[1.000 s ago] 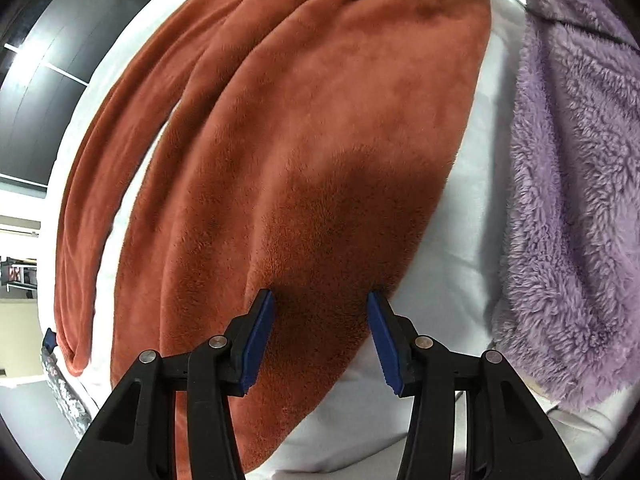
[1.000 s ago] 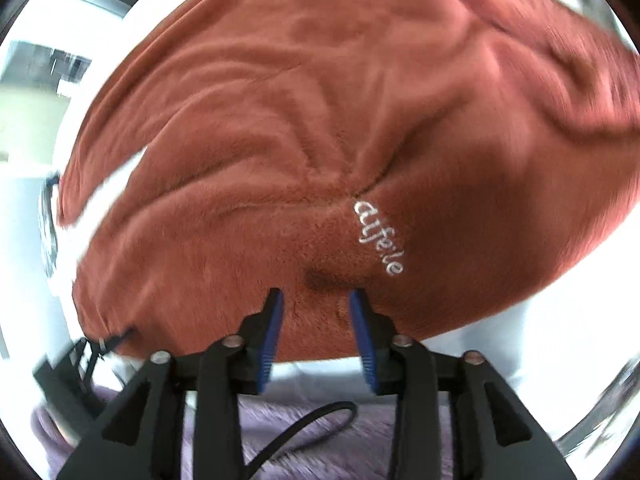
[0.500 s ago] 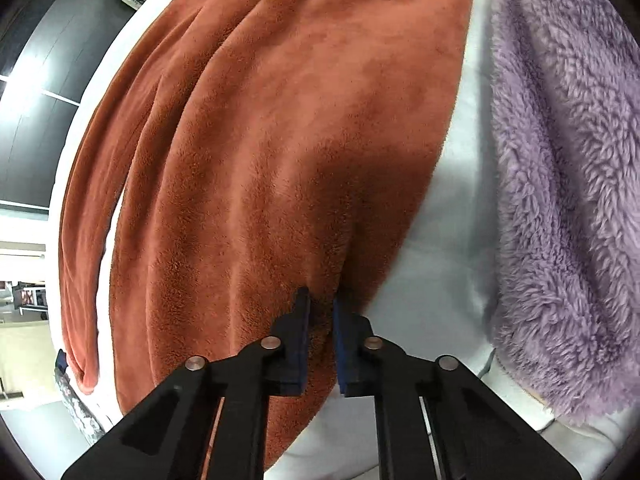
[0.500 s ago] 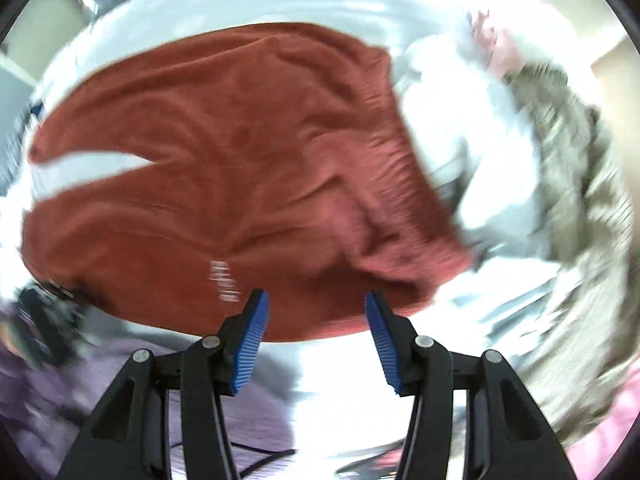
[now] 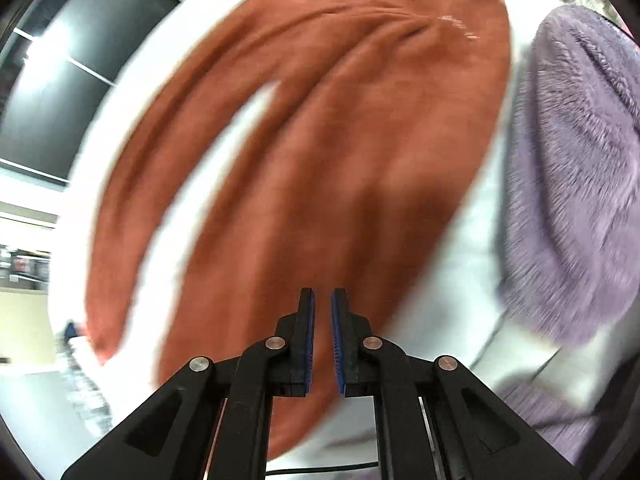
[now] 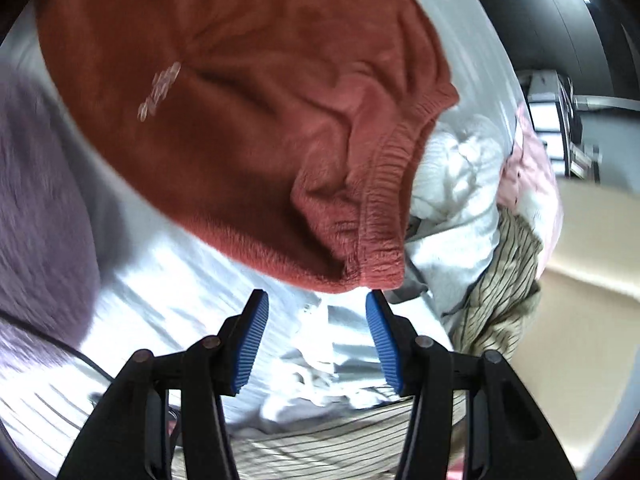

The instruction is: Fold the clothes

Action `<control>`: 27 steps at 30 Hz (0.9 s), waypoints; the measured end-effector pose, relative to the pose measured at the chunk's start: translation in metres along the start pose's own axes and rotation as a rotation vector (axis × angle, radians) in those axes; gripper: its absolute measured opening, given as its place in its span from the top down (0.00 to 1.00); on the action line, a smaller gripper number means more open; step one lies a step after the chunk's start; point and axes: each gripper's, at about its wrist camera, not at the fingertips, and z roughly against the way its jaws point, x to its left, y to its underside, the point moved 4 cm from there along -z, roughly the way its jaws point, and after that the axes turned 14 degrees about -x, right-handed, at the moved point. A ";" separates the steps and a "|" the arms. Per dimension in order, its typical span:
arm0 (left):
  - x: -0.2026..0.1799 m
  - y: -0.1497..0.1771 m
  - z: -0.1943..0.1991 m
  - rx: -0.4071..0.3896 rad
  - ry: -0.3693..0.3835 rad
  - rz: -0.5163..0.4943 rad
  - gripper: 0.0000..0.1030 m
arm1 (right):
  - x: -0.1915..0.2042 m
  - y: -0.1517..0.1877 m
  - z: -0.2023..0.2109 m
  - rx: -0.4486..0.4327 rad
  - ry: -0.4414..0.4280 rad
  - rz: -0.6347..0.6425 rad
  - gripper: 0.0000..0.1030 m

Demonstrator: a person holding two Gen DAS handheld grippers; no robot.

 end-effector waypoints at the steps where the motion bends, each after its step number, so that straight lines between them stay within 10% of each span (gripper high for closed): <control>1: 0.014 0.007 0.007 0.012 -0.036 0.002 0.90 | 0.002 0.003 -0.003 0.006 0.011 0.038 0.52; 21: 0.242 0.213 0.181 0.232 -0.565 0.342 0.90 | 0.053 -0.004 -0.054 -0.083 0.103 0.420 0.55; 23: 0.241 0.234 0.178 0.248 -0.568 0.363 0.89 | 0.051 -0.009 -0.061 -0.080 0.116 0.389 0.80; 27: 0.215 0.253 0.145 0.271 -0.496 0.324 0.87 | 0.028 -0.027 -0.051 -0.109 0.126 0.237 0.90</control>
